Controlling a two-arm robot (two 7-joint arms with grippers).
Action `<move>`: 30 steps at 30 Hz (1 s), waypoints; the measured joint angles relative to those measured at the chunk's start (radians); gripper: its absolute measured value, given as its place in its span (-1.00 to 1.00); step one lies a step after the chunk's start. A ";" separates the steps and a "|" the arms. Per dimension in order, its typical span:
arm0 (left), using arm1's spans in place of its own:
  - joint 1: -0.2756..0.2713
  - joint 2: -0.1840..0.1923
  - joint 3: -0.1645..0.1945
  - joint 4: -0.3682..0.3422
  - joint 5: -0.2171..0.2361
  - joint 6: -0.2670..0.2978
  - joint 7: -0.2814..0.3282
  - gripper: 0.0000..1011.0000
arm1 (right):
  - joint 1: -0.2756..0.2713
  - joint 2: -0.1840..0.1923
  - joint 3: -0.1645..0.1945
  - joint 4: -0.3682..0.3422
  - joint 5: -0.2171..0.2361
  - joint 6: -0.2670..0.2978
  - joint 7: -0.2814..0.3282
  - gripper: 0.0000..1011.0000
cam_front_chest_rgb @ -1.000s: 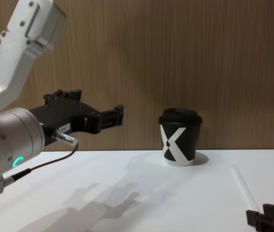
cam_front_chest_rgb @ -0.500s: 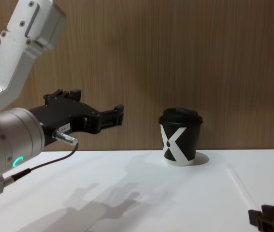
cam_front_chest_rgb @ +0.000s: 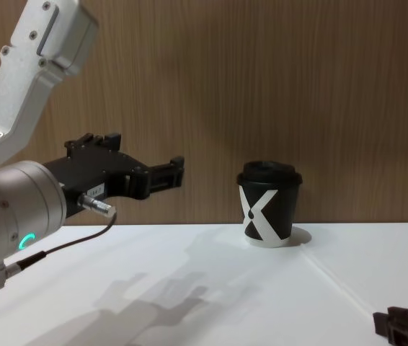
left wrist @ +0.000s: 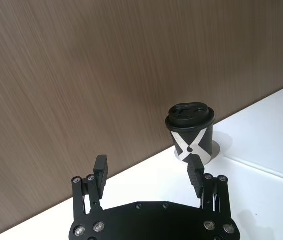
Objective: Pick up the straw with one hand, pass it to the other hand, and insert it into the cup.
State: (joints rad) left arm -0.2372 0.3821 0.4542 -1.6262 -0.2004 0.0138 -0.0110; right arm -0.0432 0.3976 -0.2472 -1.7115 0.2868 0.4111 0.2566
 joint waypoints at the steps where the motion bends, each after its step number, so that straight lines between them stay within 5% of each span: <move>1: 0.000 0.000 0.000 0.000 0.000 0.000 0.000 0.98 | 0.000 0.000 0.000 0.000 0.000 0.000 0.000 -0.63; 20: 0.000 0.000 0.000 0.000 0.000 0.000 0.000 0.98 | 0.000 0.001 0.000 0.000 -0.001 0.000 0.002 -0.85; 30: 0.000 0.000 0.000 0.000 0.000 0.000 0.000 0.98 | -0.003 0.030 -0.013 0.014 -0.019 -0.090 0.045 -0.94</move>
State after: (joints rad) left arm -0.2372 0.3821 0.4543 -1.6262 -0.2003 0.0138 -0.0109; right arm -0.0466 0.4272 -0.2605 -1.6972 0.2673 0.3215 0.3019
